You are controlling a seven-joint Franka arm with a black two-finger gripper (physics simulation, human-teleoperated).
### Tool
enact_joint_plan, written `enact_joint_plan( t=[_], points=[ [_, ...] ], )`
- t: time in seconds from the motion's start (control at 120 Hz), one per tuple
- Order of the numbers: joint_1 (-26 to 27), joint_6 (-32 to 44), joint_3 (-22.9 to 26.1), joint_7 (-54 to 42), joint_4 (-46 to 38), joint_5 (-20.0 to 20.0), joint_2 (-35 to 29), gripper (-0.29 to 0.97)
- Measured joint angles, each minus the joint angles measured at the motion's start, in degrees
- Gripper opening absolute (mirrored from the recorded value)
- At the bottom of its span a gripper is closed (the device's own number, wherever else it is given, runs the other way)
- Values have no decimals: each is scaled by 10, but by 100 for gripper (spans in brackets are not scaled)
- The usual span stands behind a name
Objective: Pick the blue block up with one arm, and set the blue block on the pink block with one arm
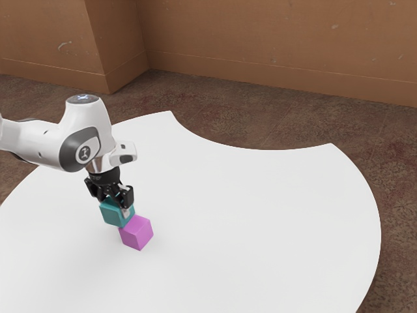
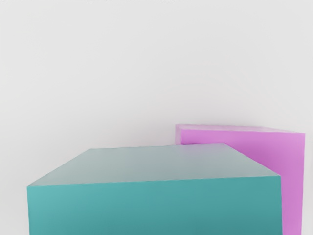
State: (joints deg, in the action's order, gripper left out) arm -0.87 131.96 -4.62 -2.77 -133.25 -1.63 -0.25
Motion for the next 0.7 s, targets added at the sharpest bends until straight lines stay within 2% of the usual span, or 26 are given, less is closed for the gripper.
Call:
enact_joint_plan(
  t=[0.7],
  points=[
    [-1, -2, 24, -6, 7, 2, 1, 37]
  ],
)
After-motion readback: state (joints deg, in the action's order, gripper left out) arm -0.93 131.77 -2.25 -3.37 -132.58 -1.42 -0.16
